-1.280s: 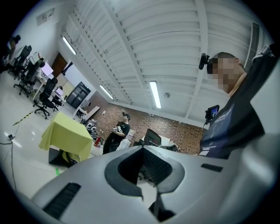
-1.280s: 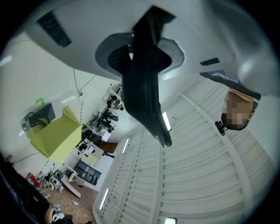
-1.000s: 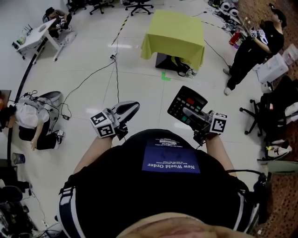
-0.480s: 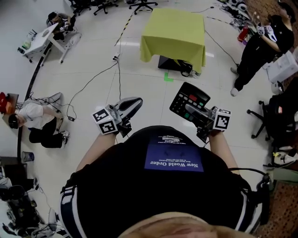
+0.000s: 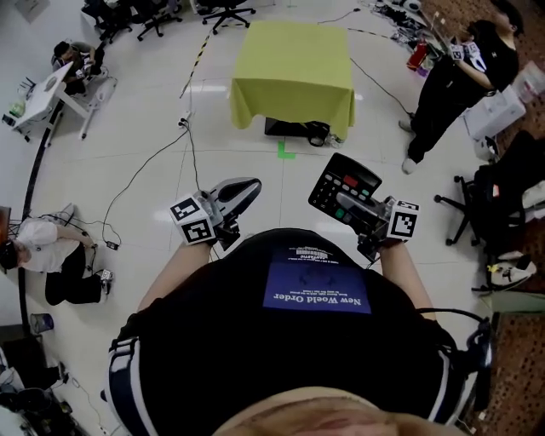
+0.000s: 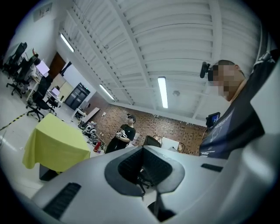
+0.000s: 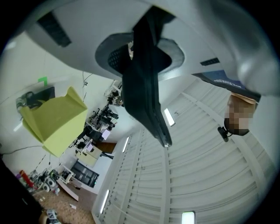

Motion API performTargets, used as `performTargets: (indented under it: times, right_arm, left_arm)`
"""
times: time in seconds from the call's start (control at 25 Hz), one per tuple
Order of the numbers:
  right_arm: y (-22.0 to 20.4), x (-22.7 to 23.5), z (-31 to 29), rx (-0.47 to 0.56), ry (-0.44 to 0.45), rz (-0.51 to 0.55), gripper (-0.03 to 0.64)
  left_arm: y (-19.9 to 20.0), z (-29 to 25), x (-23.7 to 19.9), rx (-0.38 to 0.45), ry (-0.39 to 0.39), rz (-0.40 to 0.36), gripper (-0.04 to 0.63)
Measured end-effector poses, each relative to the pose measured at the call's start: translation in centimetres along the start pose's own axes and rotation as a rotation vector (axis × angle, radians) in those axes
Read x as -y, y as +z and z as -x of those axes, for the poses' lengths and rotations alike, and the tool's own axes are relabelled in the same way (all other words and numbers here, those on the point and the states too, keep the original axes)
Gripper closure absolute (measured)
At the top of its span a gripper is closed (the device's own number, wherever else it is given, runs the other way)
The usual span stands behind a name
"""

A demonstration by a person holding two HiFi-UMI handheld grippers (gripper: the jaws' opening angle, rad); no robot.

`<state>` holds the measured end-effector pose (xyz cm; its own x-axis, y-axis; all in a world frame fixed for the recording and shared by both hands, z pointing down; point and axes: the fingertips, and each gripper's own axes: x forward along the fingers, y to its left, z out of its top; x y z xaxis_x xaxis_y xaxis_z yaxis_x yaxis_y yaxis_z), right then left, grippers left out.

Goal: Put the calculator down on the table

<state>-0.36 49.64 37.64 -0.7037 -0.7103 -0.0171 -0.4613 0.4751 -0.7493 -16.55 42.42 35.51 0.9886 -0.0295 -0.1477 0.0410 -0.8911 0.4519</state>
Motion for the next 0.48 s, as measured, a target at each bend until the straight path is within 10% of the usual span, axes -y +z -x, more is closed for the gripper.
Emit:
performTargets:
  times: [0.48]
  right_arm:
    - [6.5, 2.7, -16.6, 0.059, 0.004, 0.008, 0.555]
  left_arm:
    - [9.0, 6.8, -14.5, -0.026, -0.043, -0.032, 0.589]
